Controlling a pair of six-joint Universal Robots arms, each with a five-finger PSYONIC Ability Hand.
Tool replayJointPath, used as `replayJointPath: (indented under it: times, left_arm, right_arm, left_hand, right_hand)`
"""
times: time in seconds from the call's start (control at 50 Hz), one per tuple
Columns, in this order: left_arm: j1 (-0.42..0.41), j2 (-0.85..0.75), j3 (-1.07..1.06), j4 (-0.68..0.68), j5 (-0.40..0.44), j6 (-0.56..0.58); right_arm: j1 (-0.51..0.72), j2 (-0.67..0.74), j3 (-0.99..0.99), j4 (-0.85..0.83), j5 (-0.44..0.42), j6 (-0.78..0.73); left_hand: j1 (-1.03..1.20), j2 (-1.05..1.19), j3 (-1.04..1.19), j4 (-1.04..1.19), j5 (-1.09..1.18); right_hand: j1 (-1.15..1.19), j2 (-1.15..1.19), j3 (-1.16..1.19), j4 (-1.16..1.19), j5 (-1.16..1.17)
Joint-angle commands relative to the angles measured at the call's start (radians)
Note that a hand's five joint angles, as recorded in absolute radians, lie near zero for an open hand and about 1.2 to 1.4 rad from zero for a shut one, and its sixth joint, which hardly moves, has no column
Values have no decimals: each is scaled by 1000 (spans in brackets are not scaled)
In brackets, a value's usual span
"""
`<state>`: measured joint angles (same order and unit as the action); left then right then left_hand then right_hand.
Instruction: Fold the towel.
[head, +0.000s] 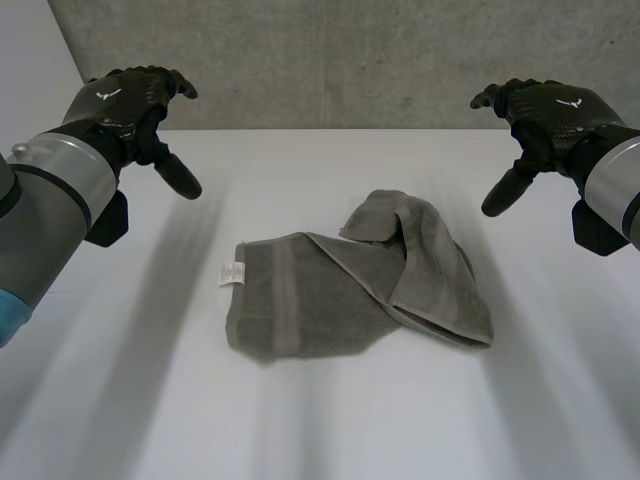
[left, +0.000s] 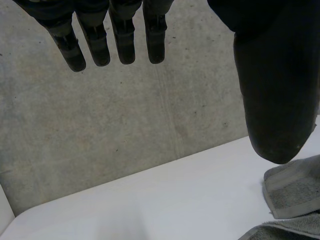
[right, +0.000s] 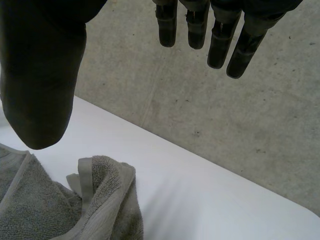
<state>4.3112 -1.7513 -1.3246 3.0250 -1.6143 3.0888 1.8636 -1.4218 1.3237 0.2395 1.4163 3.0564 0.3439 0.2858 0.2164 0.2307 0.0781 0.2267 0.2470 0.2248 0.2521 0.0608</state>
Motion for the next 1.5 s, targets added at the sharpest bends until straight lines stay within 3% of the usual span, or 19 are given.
replayJointPath:
  times: [0.02,0.3,0.44,0.48,0.52,0.54,0.58,0.6,0.64,0.74,0.82,1.02,1.3,1.5]
  left_arm:
    - [-1,-4,-2,0,2,-1]
    - [-1,-11,-4,3,7,1]
    - [-2,-17,-19,68,39,2]
    - [-5,-22,-30,101,74,5]
    - [-4,-71,-35,181,190,14]
    - [-4,-71,-35,181,191,14]
    - [5,-141,-24,245,319,16]
    - [5,-142,-24,245,320,16]
    - [10,-218,4,302,420,16]
    - [12,-367,77,330,502,25]
    - [12,-444,114,336,511,63]
    - [7,-628,171,351,504,319]
    - [8,-680,169,350,501,350]
    - [-1,-689,169,354,508,350]
  right_arm:
    - [0,-2,2,0,0,1]
    - [2,-2,2,-5,0,-1]
    - [17,-2,-6,20,-54,-39]
    - [20,-5,15,82,-123,-153]
    - [22,-5,35,119,-144,-222]
    - [22,-5,35,119,-145,-223]
    - [25,-3,93,178,-155,-348]
    - [25,-3,94,178,-155,-349]
    - [25,1,162,190,-160,-444]
    - [25,7,270,115,-160,-495]
    - [25,23,344,11,-157,-502]
    - [35,144,485,-386,-94,-527]
    - [109,349,395,-437,70,-640]
    - [137,373,359,-459,115,-639]
  left_hand:
    - [-116,-58,-42,-56,-24]
    - [-116,-58,-42,-56,-24]
    - [-122,-63,-42,-56,-30]
    - [-119,-61,-42,-56,-27]
    - [-119,-61,-42,-56,-27]
    - [-119,-61,-42,-56,-27]
    - [-113,-55,-42,-56,-22]
    - [-113,-55,-42,-56,-22]
    - [-104,-46,-42,-56,-13]
    - [-92,-34,-42,-56,-1]
    - [-89,-31,-42,-56,2]
    - [-69,-11,-42,-56,22]
    - [-54,4,-42,-56,37]
    - [-4,54,-42,-56,87]
  right_hand:
    - [-52,-73,-50,-78,-61]
    - [-52,-73,-50,-78,-61]
    - [-52,-73,-50,-78,-61]
    - [-52,-73,-50,-78,-61]
    - [-52,-73,-50,-78,-61]
    - [-52,-73,-50,-78,-61]
    - [-52,-73,-50,-78,-61]
    - [-52,-73,-50,-78,-61]
    - [-52,-73,-50,-78,-61]
    - [-52,-73,-50,-78,-61]
    - [-52,-73,-50,-78,-61]
    - [-52,-73,-50,-78,-61]
    - [-52,-73,-50,-78,-61]
    - [-52,-73,-50,-78,-61]
